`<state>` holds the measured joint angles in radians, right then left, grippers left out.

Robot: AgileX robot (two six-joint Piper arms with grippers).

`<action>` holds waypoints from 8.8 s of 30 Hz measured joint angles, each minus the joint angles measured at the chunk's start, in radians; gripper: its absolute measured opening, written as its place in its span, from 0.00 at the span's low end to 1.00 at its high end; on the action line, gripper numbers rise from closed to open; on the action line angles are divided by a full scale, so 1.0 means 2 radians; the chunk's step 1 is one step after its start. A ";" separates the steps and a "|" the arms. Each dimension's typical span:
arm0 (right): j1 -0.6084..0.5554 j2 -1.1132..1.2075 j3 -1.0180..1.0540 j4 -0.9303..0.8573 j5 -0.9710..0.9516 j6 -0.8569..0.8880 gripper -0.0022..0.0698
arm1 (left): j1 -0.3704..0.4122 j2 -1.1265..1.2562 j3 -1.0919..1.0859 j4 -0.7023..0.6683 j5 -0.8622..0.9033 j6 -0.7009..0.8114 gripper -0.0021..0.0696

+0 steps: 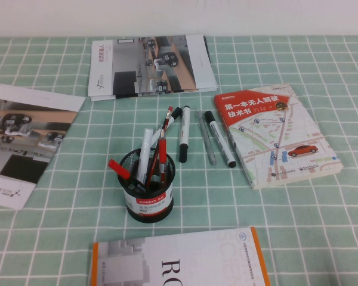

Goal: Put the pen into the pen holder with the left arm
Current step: Pick up the pen on the table, then place the pen onto the pen holder

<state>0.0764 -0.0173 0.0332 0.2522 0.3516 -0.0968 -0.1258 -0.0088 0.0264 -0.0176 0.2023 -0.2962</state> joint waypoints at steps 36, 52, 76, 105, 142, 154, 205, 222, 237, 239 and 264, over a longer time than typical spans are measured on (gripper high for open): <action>0.000 0.000 0.000 0.000 0.000 0.000 0.00 | 0.000 0.494 -0.464 -0.124 0.259 0.226 0.02; 0.000 0.000 0.000 0.000 0.000 0.000 0.00 | -0.064 0.868 -0.866 -0.131 0.433 0.283 0.02; 0.000 0.000 0.000 0.000 0.000 0.000 0.00 | -0.123 1.168 -1.150 -0.103 0.518 0.287 0.02; 0.000 0.000 0.000 0.000 0.000 0.000 0.00 | -0.160 1.227 -1.158 -0.034 0.498 0.283 0.49; 0.000 0.000 0.000 0.000 0.000 0.000 0.00 | -0.174 1.229 -1.197 0.009 0.517 0.289 0.18; 0.000 0.000 0.000 0.000 0.000 0.000 0.00 | -0.174 1.117 -1.234 0.016 0.524 0.289 0.18; 0.000 0.000 0.000 0.000 0.000 0.000 0.00 | -0.217 0.509 -0.367 0.028 -0.197 0.183 0.18; 0.000 0.000 0.000 0.000 0.000 0.000 0.00 | -0.217 0.624 -0.238 0.117 -0.511 0.050 0.18; 0.000 0.000 0.000 0.000 0.000 0.000 0.00 | -0.217 0.764 -0.238 0.148 -0.608 0.047 0.18; 0.000 0.000 0.000 0.000 0.000 0.000 0.00 | -0.217 0.772 -0.238 0.146 -0.615 0.048 0.18; 0.000 0.000 0.000 0.000 0.000 0.000 0.00 | -0.217 0.795 -0.238 0.133 -0.582 0.049 0.35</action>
<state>0.0764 -0.0173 0.0332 0.2522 0.3516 -0.0968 -0.5603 1.5808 -0.4493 0.2485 -0.9624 -0.1978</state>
